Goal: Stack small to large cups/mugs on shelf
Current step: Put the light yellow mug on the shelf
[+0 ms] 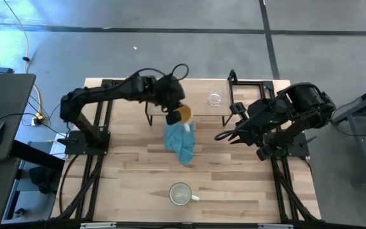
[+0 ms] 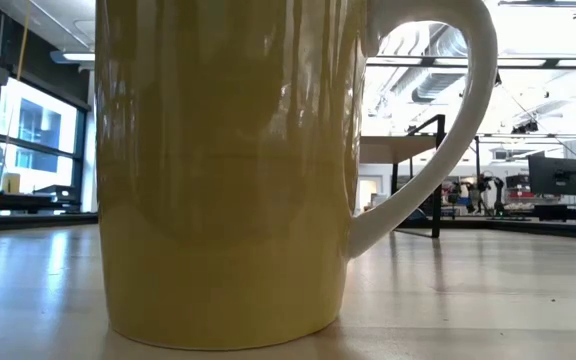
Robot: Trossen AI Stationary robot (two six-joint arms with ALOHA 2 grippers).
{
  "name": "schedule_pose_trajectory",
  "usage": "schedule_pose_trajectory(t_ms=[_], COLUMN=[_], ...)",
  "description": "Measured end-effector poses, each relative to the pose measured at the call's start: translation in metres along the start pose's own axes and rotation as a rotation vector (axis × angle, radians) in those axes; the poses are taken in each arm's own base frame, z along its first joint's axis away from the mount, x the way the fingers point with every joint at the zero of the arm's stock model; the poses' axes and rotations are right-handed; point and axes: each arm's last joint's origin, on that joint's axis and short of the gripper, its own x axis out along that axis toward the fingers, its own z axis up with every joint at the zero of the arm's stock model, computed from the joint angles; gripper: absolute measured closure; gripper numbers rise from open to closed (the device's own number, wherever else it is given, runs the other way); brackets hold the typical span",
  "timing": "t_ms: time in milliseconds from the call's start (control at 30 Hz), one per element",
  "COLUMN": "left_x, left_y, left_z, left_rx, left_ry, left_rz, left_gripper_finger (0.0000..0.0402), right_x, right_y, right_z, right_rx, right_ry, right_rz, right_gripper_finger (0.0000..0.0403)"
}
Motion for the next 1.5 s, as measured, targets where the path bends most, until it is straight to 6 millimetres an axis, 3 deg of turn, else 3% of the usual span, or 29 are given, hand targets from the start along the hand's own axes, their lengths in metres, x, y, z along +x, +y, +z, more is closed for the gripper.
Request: schedule_pose_trajectory(t_ms=[433,733,1300,1500], left_x=[0.001,0.023,0.026,0.029], left_y=[0.042,0.068,0.093,0.094], left_z=[0.053,0.049,0.045,0.044], left_rx=[0.02,-0.015,-0.058,-0.057], left_ry=[0.018,0.098,0.111,0.118], left_rz=[0.062,0.065,0.078,0.066], left_gripper_finger=[0.0399,0.0399,0.0399,0.0399], right_x=[0.002,0.011,0.017,0.017], right_y=[0.0,-0.001,-0.001,-0.001], right_z=[0.0,0.003,0.005,0.005], right_rx=[0.008,0.001,-0.018,-0.018], right_ry=[0.005,0.03,0.044,0.043], right_rz=[0.001,0.006,0.01,0.009], right_gripper_finger=[0.037,0.037,0.037,0.037])
